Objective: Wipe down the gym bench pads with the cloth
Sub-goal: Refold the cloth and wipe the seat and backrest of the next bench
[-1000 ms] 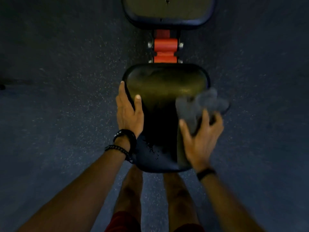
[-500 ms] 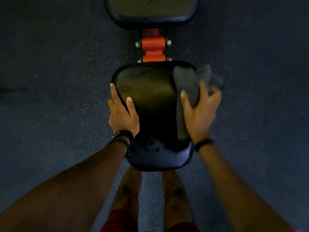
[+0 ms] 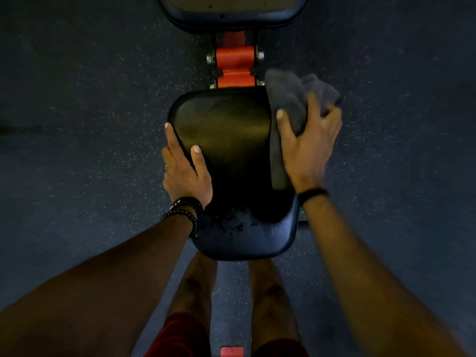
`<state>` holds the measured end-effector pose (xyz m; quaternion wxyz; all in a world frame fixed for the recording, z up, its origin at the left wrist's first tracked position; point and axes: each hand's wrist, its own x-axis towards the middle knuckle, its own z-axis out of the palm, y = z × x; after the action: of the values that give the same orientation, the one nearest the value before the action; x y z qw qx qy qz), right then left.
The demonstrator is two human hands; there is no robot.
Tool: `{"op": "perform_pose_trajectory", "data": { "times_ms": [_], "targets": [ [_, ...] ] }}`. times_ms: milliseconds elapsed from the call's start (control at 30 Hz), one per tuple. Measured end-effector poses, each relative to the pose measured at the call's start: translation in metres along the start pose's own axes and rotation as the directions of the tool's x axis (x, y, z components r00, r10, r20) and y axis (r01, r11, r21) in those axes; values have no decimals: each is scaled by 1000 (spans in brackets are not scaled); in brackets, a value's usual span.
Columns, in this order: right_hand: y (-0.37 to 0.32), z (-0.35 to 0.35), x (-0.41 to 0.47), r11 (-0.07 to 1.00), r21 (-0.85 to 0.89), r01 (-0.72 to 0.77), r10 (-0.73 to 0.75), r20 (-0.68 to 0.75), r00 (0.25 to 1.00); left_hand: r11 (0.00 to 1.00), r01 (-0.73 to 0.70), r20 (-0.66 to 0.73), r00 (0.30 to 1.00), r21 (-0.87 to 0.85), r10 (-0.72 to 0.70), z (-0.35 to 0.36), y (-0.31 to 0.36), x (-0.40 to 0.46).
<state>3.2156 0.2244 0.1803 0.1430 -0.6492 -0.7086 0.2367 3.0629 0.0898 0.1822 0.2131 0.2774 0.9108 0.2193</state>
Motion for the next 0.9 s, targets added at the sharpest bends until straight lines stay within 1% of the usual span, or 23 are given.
{"op": "perform_pose_trajectory", "data": {
  "times_ms": [67, 133, 200, 233, 300, 367, 400, 433, 467, 500, 567, 600, 633, 667, 700, 767, 800, 833, 867, 900],
  "targets": [
    [12, -12, -69, 999, -38, -11, 12, 25, 1000, 1000, -5, -2, 1000, -7, 5, -2, 0, -2],
    [24, -27, -144, 997, -58, -53, 59, 113, 992, 1000, 11, 4, 1000, -9, -11, -2, 2, -2],
    [30, -32, -171, 995, -47, -88, 95, 167, 981, 1000, 26, 5, 1000, -10, -26, -2, 2, -1],
    [29, -28, -159, 996, -34, -88, 93, 162, 982, 1000, 24, 4, 1000, -9, -24, -2, 2, 0],
    [12, -15, -108, 992, -34, -122, 124, 76, 989, 1000, 11, 1, 1000, -4, -11, -1, 2, 0],
    [-15, -3, -40, 976, -118, -182, 178, -46, 983, 1000, 11, 6, 1000, -5, -11, 0, -1, -1],
    [-28, 4, -7, 964, -179, -198, 188, -72, 979, 1000, 10, 1, 1000, -5, -10, 0, -2, -1],
    [-42, 12, 22, 949, -256, -183, 175, -55, 983, 1000, 15, 0, 1000, -3, -15, -1, -1, -1],
    [-55, 19, 43, 935, -337, -107, 115, 4, 993, 1000, 26, 1, 1000, -3, -26, -1, 0, -2],
    [-66, 25, 56, 920, -391, 25, 15, 97, 995, 999, 39, 2, 999, -7, -39, -2, 2, -2],
    [-72, 29, 63, 877, -383, 290, -200, 258, 945, 999, 50, 2, 999, -8, -50, -3, 5, -3],
    [-66, 24, 61, 852, -370, 370, -277, 281, 919, 999, 48, 4, 999, -7, -48, -4, 6, -3],
    [-55, 16, 54, 840, -359, 406, -323, 270, 907, 999, 45, 13, 999, -11, -45, -5, 5, -2],
    [-39, 7, 44, 848, -350, 398, -330, 240, 913, 999, 41, 25, 999, -17, -41, -5, 4, -1],
    [-23, -3, 35, 877, -329, 351, -295, 209, 932, 999, 38, 38, 999, -28, -37, -4, 2, -1],
    [-5, -16, 24, 959, -211, 188, -152, 173, 973, 999, 43, 53, 998, -33, -41, -4, 0, 0],
    [-6, -15, 28, 981, -155, 113, -87, 168, 982, 998, 51, 56, 997, -30, -49, -3, 0, 0],
    [-13, -10, 35, 985, -157, 71, -45, 160, 986, 998, 58, 58, 997, -28, -56, -3, 1, 0],
    [-25, -3, 42, 972, -222, 74, -39, 159, 987, 998, 63, 57, 996, -27, -61, -3, 1, 0],
    [-39, 6, 50, 943, -311, 120, -71, 166, 984, 997, 67, 56, 996, -27, -65, -3, 2, 0]
  ]
}}
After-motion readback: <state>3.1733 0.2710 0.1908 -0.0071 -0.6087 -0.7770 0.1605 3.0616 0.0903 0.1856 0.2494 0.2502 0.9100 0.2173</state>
